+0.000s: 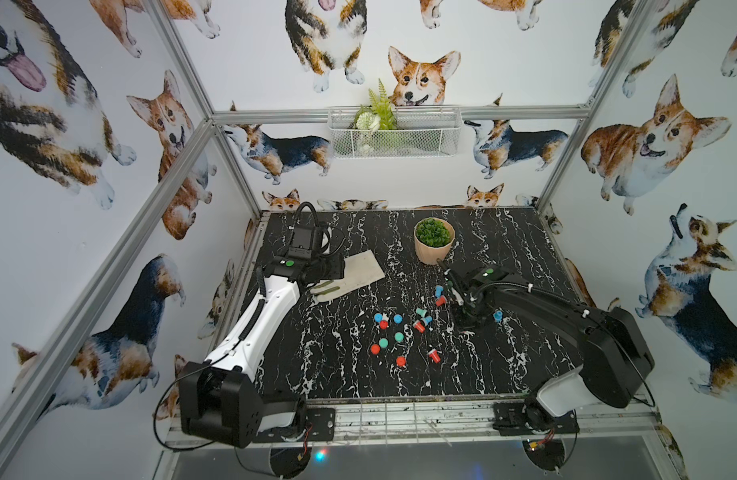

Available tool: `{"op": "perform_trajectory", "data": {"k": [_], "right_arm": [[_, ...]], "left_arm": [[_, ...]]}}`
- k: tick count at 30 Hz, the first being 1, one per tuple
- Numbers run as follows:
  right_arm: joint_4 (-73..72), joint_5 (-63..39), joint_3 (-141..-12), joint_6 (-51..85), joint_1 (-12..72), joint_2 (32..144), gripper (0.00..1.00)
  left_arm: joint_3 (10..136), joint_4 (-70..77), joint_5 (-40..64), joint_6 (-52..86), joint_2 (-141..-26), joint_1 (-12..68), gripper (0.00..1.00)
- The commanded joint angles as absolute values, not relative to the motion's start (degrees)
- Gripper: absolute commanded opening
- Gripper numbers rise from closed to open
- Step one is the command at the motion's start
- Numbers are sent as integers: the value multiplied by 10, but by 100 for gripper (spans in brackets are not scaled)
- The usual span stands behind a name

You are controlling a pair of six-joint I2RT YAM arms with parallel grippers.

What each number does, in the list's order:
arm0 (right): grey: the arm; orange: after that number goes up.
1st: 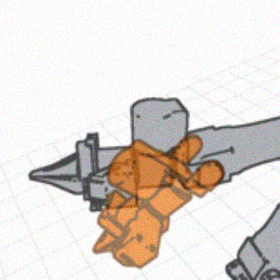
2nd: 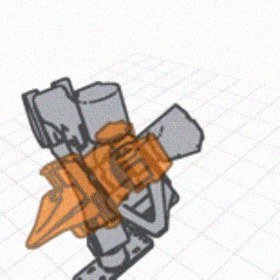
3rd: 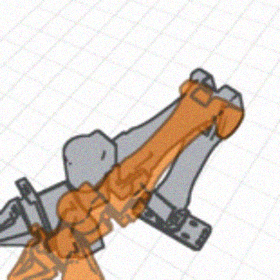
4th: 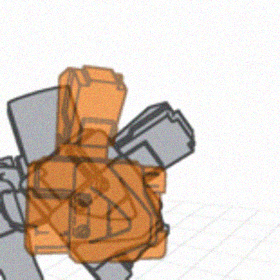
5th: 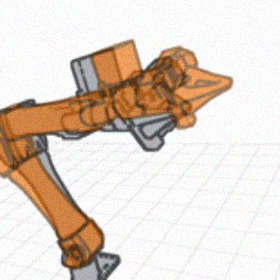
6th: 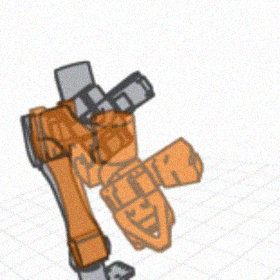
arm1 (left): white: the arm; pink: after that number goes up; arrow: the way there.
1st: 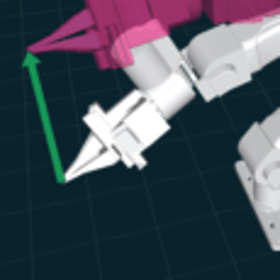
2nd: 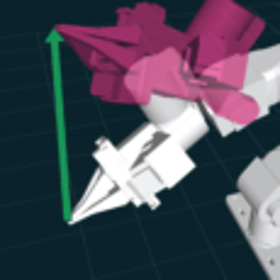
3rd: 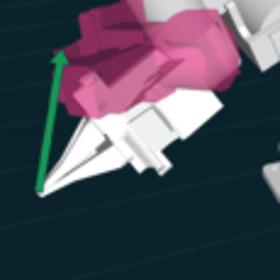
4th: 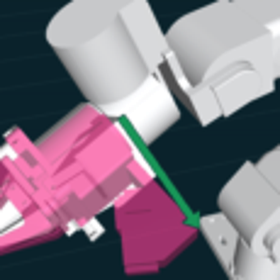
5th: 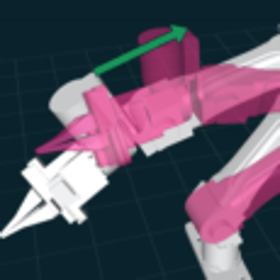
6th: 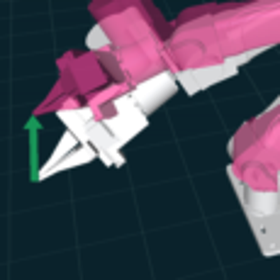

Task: Close the stamp cap
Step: Place the stamp at the center of the board.

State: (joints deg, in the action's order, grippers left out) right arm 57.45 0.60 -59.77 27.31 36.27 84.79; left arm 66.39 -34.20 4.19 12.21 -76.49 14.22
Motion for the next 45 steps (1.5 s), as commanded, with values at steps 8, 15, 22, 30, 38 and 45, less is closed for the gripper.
{"op": "perform_trajectory", "data": {"k": [8,15,22,30,38,45], "right_arm": [[558,19,-529,279,206,826,0],[538,27,-525,272,153,849,0],[514,20,-518,266,108,873,3],[511,25,-517,267,102,890,9],[514,28,-517,269,102,888,30],[515,28,-518,270,102,884,40]], "left_arm": [[665,-341,40,117,-768,141,62],[666,-341,40,117,-769,141,62],[667,-341,40,117,-769,141,62],[667,-342,37,116,-769,141,62],[669,-343,38,116,-770,141,62],[668,-343,38,116,-770,141,62]]}}
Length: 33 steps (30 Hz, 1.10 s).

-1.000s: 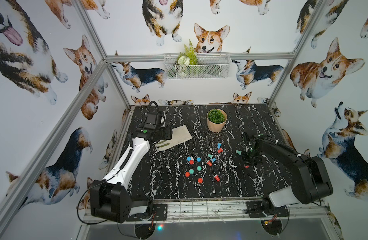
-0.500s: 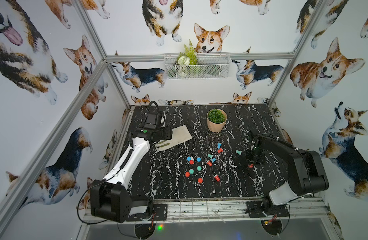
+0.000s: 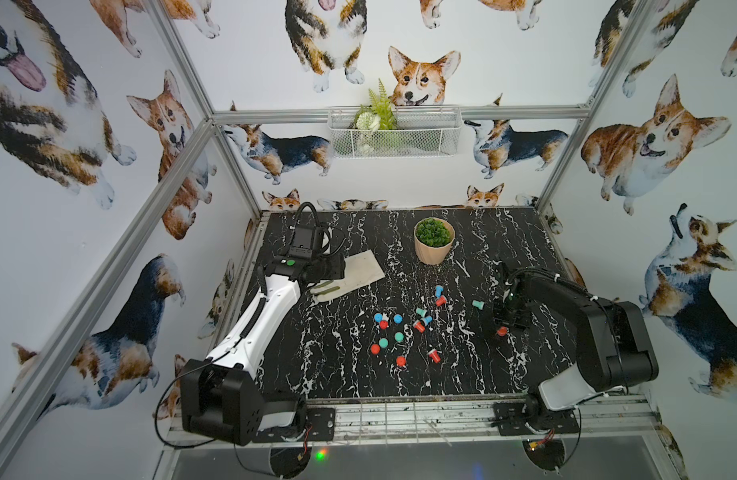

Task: Close the stamp cap
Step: Place the stamp at the center of the board.

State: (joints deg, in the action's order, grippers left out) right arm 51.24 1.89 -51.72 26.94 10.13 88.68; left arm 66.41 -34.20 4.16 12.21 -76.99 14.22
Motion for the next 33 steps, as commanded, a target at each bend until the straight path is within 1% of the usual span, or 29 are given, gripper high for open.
{"op": "perform_trajectory", "data": {"k": [1,4,8,13,15,17,18,21,33], "right_arm": [[516,28,-518,271,102,883,40],[515,32,-517,272,102,881,39],[515,34,-516,274,102,881,30],[515,38,-515,275,102,882,23],[515,37,-515,275,102,882,23],[515,39,-515,275,102,884,26],[515,40,-515,275,102,885,29],[515,39,-516,275,102,888,33],[516,40,-516,275,102,891,44]], "left_arm": [[668,-342,38,116,-771,141,62],[668,-342,38,116,-772,141,62],[669,-342,40,117,-773,141,62],[669,-342,40,117,-774,141,62],[669,-342,40,117,-774,141,62],[670,-342,41,117,-774,141,62],[669,-342,41,117,-774,141,62],[669,-342,41,117,-774,141,62],[669,-342,41,118,-773,141,62]]}}
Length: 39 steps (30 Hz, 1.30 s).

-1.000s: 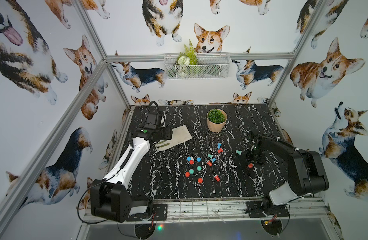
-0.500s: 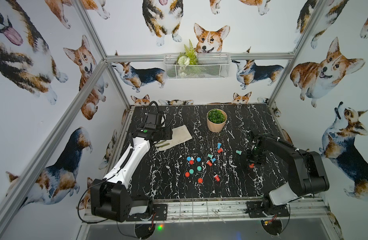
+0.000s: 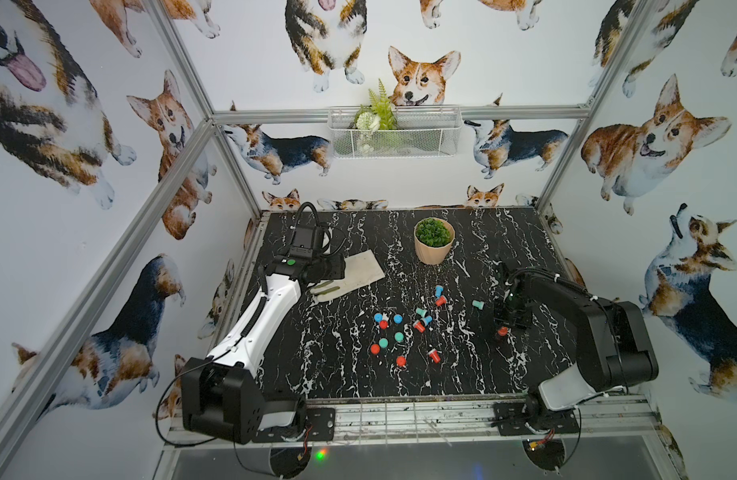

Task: Close the stamp cap
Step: Place the stamp at the center of the board.

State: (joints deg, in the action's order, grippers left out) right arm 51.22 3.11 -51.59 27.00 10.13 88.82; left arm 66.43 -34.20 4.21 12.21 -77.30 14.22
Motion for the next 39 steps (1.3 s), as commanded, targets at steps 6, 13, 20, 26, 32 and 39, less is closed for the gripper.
{"op": "perform_trajectory", "data": {"k": [6,13,20,26,32,39], "right_arm": [[516,39,-516,275,102,891,50],[516,38,-517,275,102,890,55],[533,44,-529,279,103,856,53],[581,48,-597,248,121,838,48],[607,62,-685,155,183,916,46],[600,99,-758,33,237,1007,47]], "left_arm": [[669,-342,40,118,-773,141,62],[669,-342,39,117,-773,141,62],[669,-342,38,117,-772,141,62],[669,-342,39,117,-772,141,62],[669,-343,38,117,-772,141,62],[669,-343,39,116,-773,141,62]]}}
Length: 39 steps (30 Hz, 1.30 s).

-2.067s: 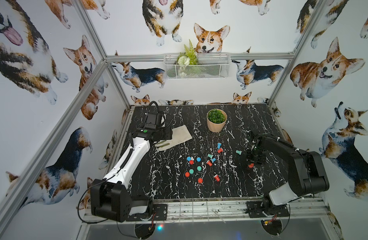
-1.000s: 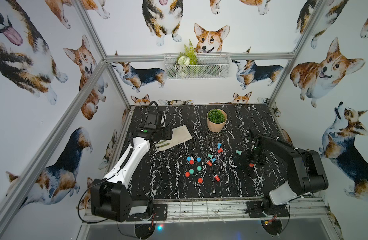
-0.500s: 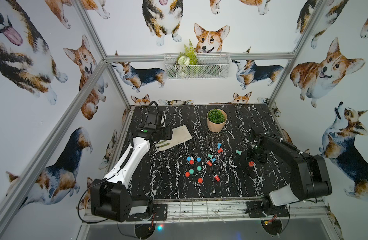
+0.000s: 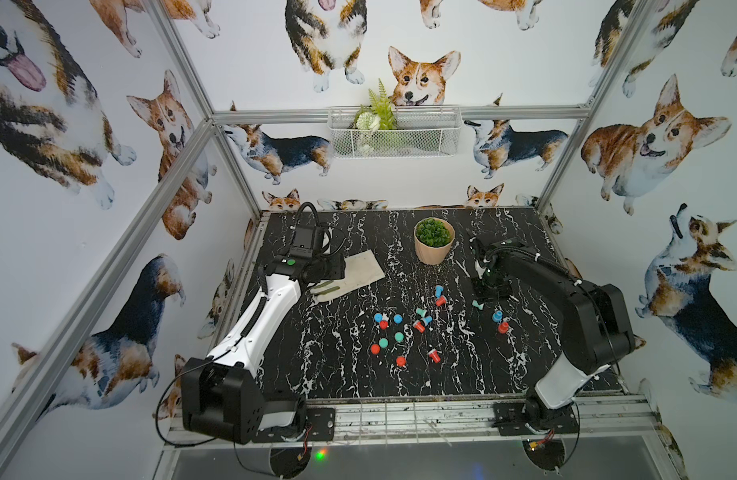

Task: Close the stamp cap
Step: Pick up the stamp from the center of the board.

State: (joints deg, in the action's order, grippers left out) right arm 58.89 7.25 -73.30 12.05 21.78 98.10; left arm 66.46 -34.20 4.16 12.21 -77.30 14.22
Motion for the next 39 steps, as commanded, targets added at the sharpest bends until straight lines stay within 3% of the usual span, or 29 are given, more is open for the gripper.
{"op": "perform_trajectory", "data": {"k": [1,11,23,39], "right_arm": [[600,102,-764,25,239,1013,47],[596,98,-830,-39,246,1108,46],[595,107,-800,-29,240,1141,43],[598,99,-783,6,224,1143,28]], "left_arm": [[669,-342,39,116,-772,141,62],[670,-344,38,116,-773,141,62],[671,-343,39,116,-772,141,62],[670,-342,40,117,-771,141,62]]}}
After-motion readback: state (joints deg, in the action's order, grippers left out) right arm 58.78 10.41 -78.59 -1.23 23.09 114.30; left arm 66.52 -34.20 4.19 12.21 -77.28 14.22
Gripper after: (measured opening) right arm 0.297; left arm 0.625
